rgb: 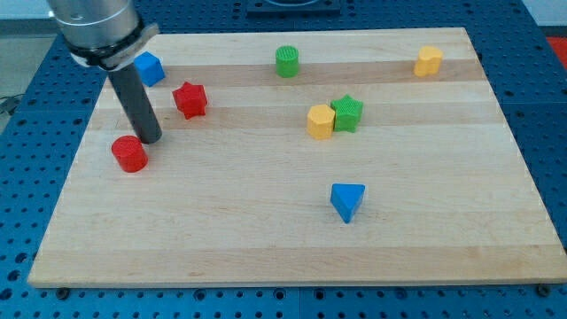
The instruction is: Put the red star at the bottom left of the board
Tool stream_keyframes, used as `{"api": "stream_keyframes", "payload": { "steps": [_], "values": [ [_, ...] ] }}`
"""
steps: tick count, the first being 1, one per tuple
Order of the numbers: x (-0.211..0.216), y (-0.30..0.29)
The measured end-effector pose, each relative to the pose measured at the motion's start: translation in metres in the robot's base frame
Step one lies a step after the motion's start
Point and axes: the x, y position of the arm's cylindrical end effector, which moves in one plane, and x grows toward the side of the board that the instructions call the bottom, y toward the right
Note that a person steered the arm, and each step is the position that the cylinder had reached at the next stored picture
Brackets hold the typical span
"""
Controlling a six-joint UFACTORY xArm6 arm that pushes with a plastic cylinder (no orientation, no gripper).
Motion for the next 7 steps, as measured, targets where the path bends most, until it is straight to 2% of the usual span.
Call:
{"api": "stream_keyframes", "payload": {
  "steps": [1, 3, 4, 5, 7],
  "values": [
    [-0.037, -0.008],
    [-0.078, 0.001],
    [-0.078, 0.006],
    [-0.076, 0.038],
    [-0.067, 0.046]
  ]
}}
